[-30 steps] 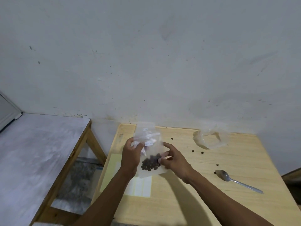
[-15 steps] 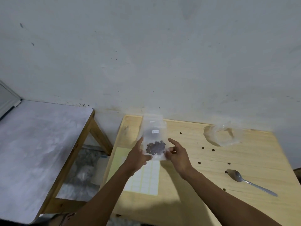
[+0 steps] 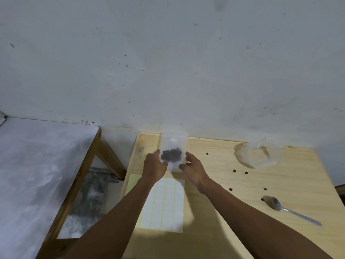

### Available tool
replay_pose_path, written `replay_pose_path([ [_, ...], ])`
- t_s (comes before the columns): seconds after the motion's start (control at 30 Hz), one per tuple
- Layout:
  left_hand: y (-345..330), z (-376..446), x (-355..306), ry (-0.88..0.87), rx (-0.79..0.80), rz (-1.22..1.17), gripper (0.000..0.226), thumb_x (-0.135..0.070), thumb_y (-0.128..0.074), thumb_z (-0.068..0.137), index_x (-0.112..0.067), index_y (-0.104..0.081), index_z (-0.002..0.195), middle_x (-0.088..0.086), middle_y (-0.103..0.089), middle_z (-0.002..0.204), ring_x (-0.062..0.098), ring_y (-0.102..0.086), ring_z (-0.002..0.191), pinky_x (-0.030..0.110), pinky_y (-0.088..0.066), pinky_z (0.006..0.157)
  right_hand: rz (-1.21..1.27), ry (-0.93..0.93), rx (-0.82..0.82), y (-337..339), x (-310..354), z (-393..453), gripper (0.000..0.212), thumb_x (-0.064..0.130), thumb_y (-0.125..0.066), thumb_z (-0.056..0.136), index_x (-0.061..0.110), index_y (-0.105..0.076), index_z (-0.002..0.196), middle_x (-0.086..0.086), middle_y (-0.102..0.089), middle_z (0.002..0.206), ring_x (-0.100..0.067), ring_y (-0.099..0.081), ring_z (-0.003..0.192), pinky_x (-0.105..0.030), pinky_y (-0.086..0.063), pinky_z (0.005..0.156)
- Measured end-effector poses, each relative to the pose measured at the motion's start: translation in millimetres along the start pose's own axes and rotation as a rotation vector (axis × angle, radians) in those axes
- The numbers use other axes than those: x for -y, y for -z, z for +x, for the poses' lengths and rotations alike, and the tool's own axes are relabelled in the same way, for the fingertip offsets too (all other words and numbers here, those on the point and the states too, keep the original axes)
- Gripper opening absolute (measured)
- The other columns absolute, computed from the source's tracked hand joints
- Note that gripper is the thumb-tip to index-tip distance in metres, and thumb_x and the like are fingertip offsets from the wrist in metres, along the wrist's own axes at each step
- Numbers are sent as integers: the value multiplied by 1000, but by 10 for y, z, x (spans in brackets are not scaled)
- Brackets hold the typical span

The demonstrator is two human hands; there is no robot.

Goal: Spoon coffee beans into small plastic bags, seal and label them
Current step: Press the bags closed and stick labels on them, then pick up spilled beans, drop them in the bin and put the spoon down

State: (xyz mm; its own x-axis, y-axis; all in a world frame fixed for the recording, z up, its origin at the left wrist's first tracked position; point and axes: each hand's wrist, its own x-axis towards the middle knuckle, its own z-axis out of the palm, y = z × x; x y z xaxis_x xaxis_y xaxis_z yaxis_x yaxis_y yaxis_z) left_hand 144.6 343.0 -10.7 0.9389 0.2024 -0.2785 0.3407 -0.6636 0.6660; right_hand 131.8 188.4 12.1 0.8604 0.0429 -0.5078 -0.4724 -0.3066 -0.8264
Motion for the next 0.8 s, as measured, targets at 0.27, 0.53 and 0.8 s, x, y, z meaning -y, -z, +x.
replay_pose_path([
  [0.27, -74, 2, 15, 25, 37, 135, 62, -30, -61, 91, -17, -40, 148, 13, -45, 144, 34, -40, 133, 36, -33, 102, 15, 3, 34, 129, -116, -105, 70, 11, -57, 91, 23, -28, 153, 0, -36, 154, -18, -42, 136, -28, -39, 100],
  [0.53, -357, -486, -210, -368, -263, -32, 38, -5, -61, 87, -18, -63, 123, 4, -57, 125, 26, -49, 120, 41, -44, 103, -44, 60, -48, 535, -494, -439, 45, 9, -57, 94, 19, -50, 137, -2, -56, 128, -11, -60, 100, -23, -48, 86],
  [0.8, -1263, -948, -317, -520, 30, 46, 44, -16, -54, 94, -18, -52, 138, 0, -48, 144, 18, -39, 138, 35, -32, 114, -316, 129, -253, 1275, -1087, -874, 38, 12, -63, 90, 16, -59, 127, 2, -58, 110, -9, -57, 93, -5, -42, 74],
])
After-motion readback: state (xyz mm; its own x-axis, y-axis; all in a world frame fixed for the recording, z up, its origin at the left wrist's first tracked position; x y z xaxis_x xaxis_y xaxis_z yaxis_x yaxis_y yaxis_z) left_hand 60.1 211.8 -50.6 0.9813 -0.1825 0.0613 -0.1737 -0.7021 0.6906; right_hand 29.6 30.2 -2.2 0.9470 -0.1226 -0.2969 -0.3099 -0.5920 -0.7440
